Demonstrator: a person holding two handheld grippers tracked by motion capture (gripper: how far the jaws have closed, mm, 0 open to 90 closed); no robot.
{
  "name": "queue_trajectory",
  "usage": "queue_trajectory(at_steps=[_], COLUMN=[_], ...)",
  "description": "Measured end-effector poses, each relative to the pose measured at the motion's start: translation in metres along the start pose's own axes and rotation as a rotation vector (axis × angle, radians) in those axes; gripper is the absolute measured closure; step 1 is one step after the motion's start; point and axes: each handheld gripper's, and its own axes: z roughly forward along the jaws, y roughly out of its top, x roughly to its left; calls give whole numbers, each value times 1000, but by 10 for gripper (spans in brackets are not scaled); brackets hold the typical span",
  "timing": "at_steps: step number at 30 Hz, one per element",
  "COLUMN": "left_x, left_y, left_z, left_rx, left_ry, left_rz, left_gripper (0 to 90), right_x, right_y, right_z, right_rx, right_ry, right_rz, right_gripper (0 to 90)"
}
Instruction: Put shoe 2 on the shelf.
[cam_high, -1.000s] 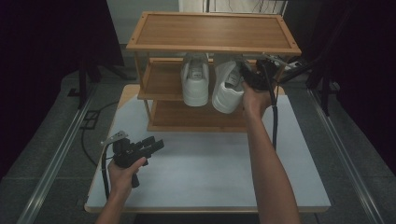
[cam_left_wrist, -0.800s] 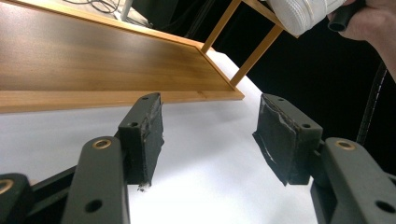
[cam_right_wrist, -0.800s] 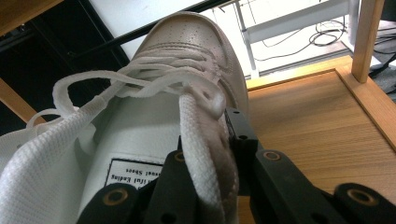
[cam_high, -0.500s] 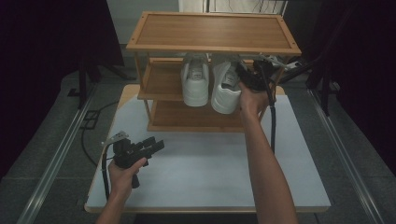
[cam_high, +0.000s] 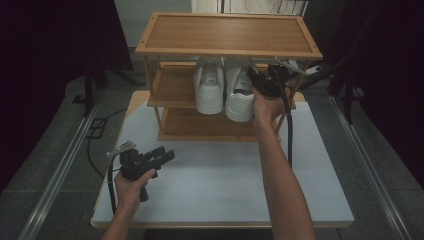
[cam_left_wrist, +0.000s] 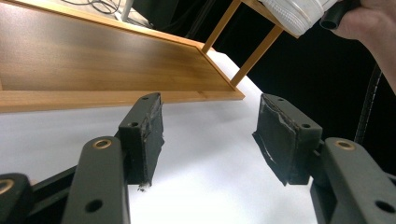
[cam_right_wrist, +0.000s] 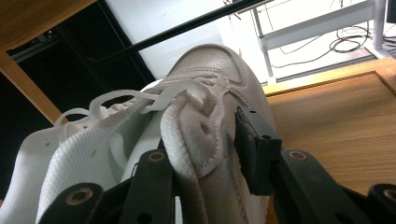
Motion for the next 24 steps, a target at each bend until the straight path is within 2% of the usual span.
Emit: queue_trajectory(at_steps=[2, 5, 12, 13, 14, 15, 24], left_x=[0, 0, 0, 0, 0, 1, -2], left_y=[0, 0, 0, 0, 0, 0, -1], left_z=[0, 0, 0, 0, -1, 0, 2], left_rx=[1, -2, -3, -3, -4, -4, 4], left_ry=[0, 1, 3, 4, 3, 3, -2], left_rz=[1, 0, -1, -1, -1, -3, 6], left_gripper=[414, 414, 414, 413, 413, 414, 413], right_x=[-1, -1, -2, -2, -2, -2, -1], right_y=[0, 0, 0, 2, 2, 6, 5], right_z=[1, 1, 1, -2, -2, -6, -15], right_rx=[0, 0, -13, -34, -34, -52, -58], right_ry=[18, 19, 53, 80, 80, 118, 127], right_rz=[6, 11, 26, 41, 41, 67, 42], right_gripper=[621, 609, 529, 539, 539, 536, 527])
